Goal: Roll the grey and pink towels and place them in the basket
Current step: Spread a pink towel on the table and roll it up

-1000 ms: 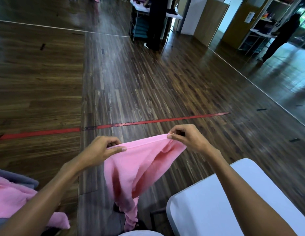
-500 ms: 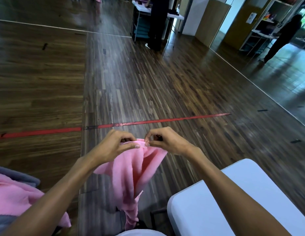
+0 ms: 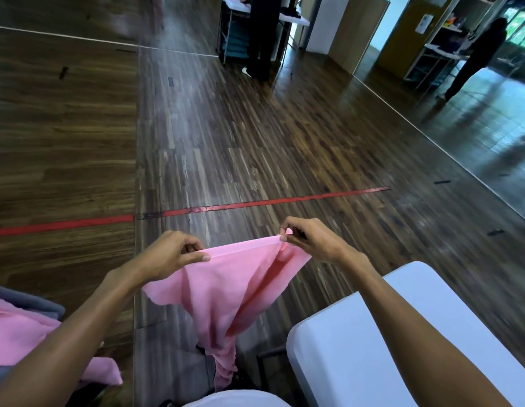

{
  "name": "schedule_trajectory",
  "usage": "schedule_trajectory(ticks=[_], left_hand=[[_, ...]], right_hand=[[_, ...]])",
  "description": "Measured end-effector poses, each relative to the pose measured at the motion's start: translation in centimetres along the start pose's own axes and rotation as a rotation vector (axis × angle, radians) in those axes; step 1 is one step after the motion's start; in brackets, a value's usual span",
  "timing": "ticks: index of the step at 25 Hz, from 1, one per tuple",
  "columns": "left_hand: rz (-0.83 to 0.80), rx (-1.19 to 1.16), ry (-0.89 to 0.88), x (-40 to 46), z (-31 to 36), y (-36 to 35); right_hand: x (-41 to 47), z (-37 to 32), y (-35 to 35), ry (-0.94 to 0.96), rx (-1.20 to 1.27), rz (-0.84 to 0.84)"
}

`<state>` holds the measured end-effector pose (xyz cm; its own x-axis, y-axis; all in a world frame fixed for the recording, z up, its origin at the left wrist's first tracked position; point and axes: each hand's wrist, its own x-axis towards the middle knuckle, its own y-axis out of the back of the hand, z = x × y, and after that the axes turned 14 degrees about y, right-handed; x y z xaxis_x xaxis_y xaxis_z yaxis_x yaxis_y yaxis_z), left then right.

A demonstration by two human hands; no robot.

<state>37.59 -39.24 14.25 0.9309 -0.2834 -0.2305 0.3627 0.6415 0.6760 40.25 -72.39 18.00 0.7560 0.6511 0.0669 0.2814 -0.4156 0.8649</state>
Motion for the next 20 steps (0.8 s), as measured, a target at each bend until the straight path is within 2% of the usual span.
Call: schedule_trajectory(ticks=[10,14,18,20], left_hand=[[-0.070,0.121,0.014,-0.1,-2.7,0.6],[-0.006,0.021,0.023,-0.5,-2.7,-0.8],[-0.016,-0.141,0.074,-0.5,-1.3,-4.7],[-0.062,-0.165,0.118,0.0,-1.0,-7.2]], right_hand=[[-2.4,0.2,-0.9,-0.084,-0.061,0.040],[-2.6,-0.2,-2.8,-0.195,-0.051,0.019],[-3.4,1.1,-4.8,-0.369,-0.168,-0.175],[-4.7,2.1,-5.6,-0.529,-0.265,-0.291]])
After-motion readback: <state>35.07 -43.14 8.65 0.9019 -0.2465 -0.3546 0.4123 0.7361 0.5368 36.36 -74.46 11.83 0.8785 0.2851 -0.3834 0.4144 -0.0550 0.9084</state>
